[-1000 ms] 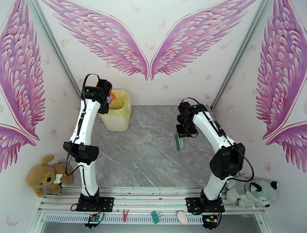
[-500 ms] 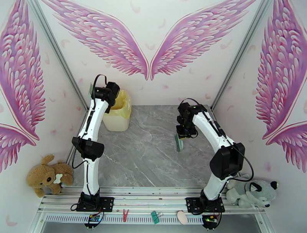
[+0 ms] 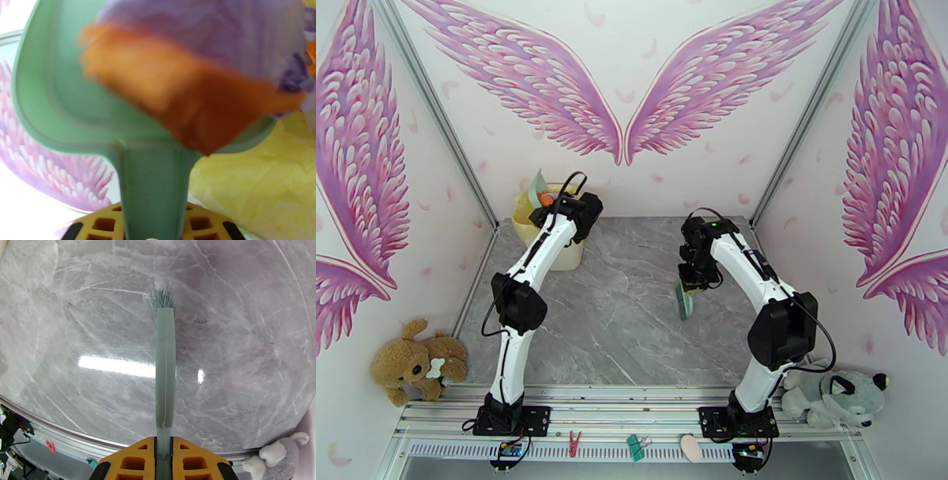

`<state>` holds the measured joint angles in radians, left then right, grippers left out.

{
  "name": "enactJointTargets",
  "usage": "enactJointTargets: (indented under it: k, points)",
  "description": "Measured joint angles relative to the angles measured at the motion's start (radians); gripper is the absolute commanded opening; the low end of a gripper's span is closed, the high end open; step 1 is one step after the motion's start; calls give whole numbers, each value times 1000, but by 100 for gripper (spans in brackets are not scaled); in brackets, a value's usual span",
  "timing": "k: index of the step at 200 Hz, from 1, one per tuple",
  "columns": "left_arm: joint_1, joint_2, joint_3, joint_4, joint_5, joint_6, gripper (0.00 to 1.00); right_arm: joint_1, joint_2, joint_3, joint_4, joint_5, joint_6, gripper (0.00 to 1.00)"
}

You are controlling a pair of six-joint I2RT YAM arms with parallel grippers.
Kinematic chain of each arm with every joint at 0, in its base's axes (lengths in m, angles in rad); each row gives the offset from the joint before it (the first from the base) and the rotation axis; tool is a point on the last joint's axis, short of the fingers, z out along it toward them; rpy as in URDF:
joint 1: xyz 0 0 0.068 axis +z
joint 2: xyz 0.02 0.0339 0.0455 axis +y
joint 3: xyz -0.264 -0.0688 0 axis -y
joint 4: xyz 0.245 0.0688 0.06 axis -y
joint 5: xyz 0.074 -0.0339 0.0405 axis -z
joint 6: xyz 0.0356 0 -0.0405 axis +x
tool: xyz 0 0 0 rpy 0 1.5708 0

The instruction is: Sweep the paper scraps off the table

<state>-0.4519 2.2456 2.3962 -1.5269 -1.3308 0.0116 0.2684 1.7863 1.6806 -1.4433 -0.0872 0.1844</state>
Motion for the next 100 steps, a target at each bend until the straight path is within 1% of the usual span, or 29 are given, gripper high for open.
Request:
enactJointTargets:
  k: [40,59,84,100]
  points:
    - [-17,-1,-68,111,-106,78,0,0,20,1,0,-8,3,0]
    - [-17,-23,-132,211,-146,145,0,0,31,4,0,-11,3,0]
    - [-10,-60,-190,305,-137,209,0,0,34,4,0,-12,3,0]
    - [5,-72,-188,312,-94,189,0,0,34,4,0,-15,3,0]
